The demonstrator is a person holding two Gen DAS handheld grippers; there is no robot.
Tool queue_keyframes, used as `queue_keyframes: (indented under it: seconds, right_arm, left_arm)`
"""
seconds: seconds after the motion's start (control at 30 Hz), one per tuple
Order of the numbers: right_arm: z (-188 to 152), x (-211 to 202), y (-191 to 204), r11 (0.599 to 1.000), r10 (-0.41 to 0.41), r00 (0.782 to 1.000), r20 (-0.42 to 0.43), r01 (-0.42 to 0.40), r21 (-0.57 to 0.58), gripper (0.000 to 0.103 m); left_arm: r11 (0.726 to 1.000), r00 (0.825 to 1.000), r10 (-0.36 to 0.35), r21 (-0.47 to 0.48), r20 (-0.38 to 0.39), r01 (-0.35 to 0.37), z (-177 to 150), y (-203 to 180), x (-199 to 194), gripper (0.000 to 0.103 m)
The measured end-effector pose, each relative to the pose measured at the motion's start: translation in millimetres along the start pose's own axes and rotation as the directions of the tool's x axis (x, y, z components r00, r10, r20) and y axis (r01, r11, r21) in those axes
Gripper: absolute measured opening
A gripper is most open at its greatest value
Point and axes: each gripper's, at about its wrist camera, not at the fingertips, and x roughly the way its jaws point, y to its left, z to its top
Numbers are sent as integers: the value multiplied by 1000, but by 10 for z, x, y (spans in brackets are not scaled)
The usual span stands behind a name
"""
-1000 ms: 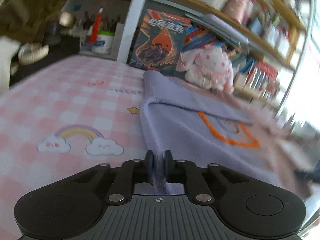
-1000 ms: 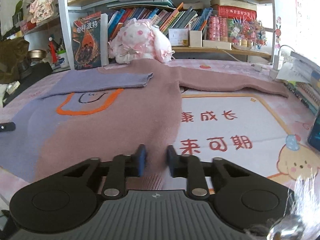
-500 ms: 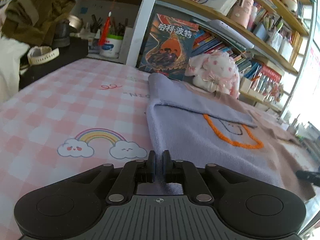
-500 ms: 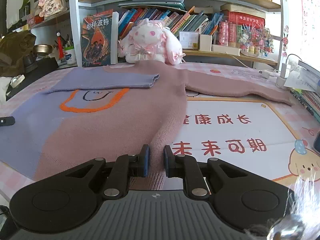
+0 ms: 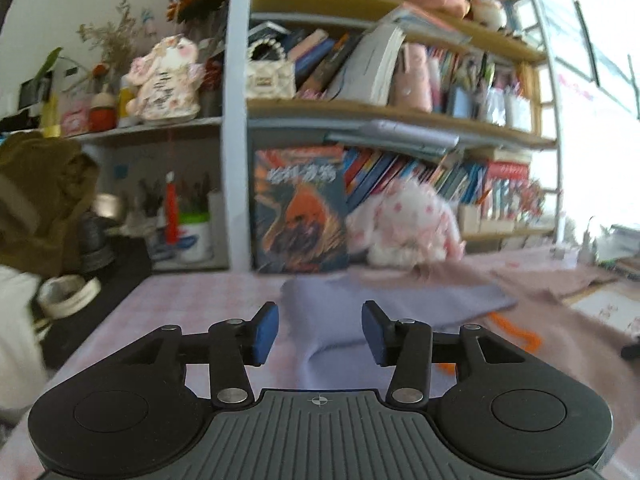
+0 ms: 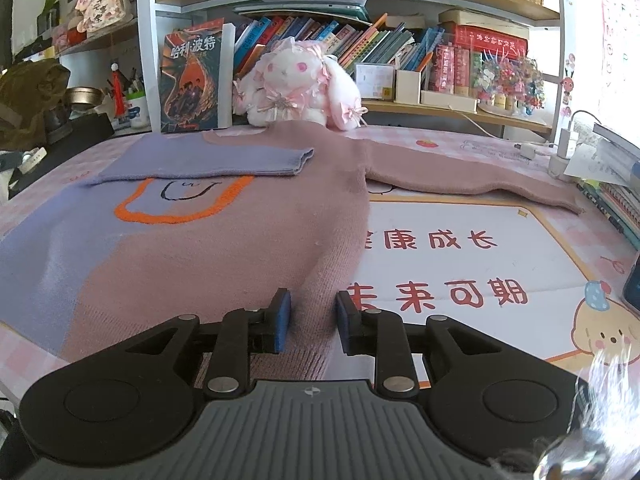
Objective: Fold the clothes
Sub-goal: 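Move the open right tool to the pink sweater sleeve cuff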
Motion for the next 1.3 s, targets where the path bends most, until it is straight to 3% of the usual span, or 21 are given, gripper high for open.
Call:
queue_keyframes:
  seconds: [0.1,0.47,0.6,0.77,0.83,0.93,1.1,1.2,1.3]
  right_arm:
    - [-2,1,18,1000,-6,1000,1,6,-1,23]
    - [-21,5,72,999,-31,999,11,32,-12,24]
    - [-39,4,75,999,-33,999,18,33,-6,24]
    - [-48,8,61,999,-30,999,21,30,12,25]
    - [-46,6,57,999,-29,999,21,29,18,25]
    - [-23,9,36,999,-24,1000,12,24,32,25]
    - [142,49,-129,997,-4,1000,-21,6,71,44]
    - [300,94,-312,995,-35,999,-6,35,98,54]
    - [478,218,-530,990,-74,997,-23,76,122,63]
  left_arm:
    - [998,998,-61,10,21,61,2,-71,141,49]
    - [985,984,-173,26,37,173,-8,-259,335,56]
    - [977,976,-211,41,49,209,-16,-287,339,63]
    - [972,973,-231,44,10,230,-62,-337,386,66]
    - [969,969,-245,39,-16,246,-58,-348,413,74]
    - [963,964,-263,43,-47,265,-59,-370,449,77]
    - [956,956,-283,51,-81,288,-61,-404,491,89]
    - [963,962,-260,55,-81,264,-59,-416,496,97]
    - [968,959,-237,42,-155,246,-54,-433,584,102]
